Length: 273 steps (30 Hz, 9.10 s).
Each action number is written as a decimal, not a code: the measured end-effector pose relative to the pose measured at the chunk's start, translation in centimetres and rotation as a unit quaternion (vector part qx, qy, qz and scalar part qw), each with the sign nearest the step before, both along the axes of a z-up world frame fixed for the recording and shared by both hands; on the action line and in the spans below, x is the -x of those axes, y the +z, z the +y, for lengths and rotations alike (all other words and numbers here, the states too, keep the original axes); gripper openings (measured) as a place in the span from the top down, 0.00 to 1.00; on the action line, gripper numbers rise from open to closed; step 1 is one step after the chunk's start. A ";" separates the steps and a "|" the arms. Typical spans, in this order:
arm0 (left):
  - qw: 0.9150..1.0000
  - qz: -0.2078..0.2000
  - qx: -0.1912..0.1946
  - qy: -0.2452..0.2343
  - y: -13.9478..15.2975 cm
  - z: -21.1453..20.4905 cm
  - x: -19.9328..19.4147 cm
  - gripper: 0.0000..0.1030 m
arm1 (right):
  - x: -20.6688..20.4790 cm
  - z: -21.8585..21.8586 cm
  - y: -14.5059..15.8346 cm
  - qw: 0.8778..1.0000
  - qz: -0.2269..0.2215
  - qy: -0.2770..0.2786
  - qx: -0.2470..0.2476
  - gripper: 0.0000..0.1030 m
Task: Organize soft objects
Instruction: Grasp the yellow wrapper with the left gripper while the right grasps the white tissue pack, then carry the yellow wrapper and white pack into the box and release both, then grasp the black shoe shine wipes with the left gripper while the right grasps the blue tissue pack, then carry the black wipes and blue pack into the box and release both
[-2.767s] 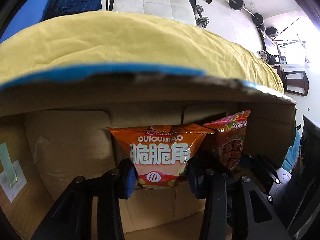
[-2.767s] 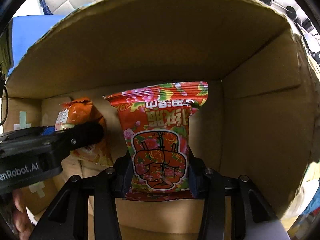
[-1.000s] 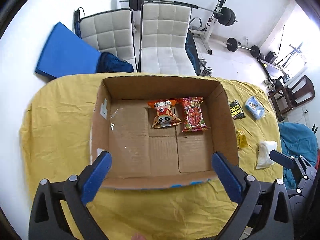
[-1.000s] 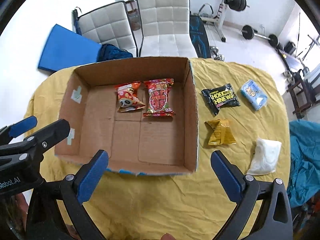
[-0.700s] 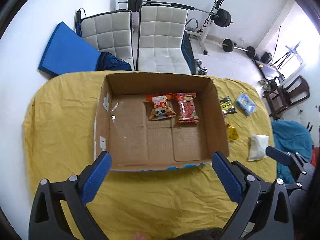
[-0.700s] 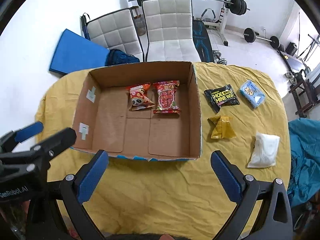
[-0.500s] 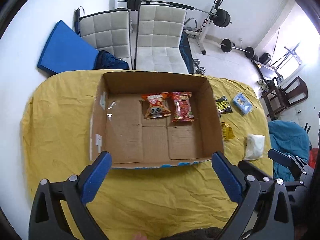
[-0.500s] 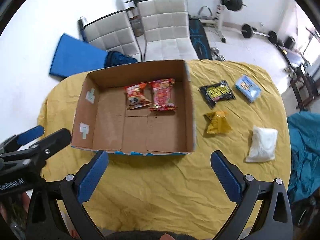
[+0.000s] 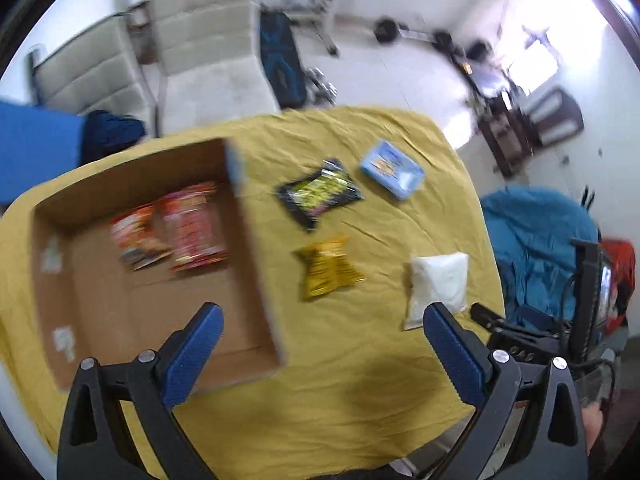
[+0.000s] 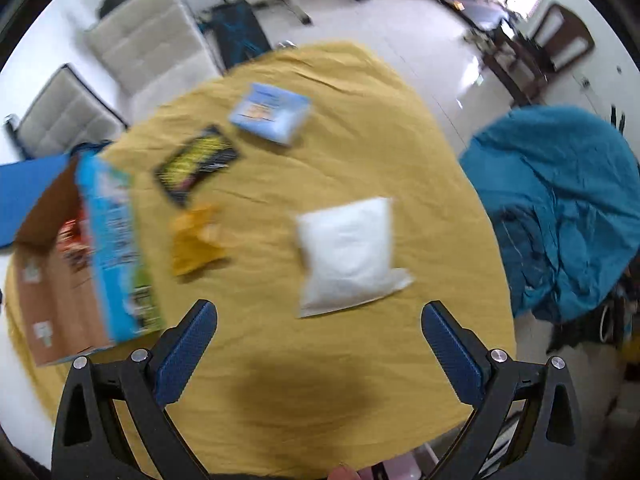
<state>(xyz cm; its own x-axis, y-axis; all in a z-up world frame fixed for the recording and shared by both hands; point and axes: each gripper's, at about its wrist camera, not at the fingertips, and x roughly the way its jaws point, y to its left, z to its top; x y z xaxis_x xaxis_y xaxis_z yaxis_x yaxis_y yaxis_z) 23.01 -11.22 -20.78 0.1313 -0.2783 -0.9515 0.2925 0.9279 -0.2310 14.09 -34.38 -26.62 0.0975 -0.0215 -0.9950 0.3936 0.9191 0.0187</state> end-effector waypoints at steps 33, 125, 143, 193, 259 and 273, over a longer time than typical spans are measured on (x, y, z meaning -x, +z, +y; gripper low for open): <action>0.971 0.229 -0.068 0.032 -22.9 -7.0 -5.2 0.38 | -4.2 -7.9 -19.9 0.983 0.126 0.008 -0.134 0.00; 0.987 0.116 -0.096 0.053 -19.4 25.3 -11.3 0.39 | -9.5 31.6 -16.4 0.972 0.141 0.175 -0.072 0.28; 0.986 0.120 -0.078 0.082 -17.4 26.3 -10.4 0.09 | -10.8 32.2 -11.6 0.974 0.127 0.168 -0.084 0.06; 0.981 -0.101 -0.061 0.152 6.2 23.9 9.1 0.04 | 0.2 28.5 10.9 0.968 -0.099 0.222 -0.066 0.00; 0.980 0.156 -0.121 0.004 -21.6 -10.7 -12.8 0.39 | -18.3 -11.7 -19.1 0.986 0.120 0.055 -0.103 0.17; 0.980 0.138 -0.140 0.037 -20.7 -10.0 -8.1 0.48 | -18.3 -14.5 -20.0 0.988 0.117 0.003 -0.103 0.44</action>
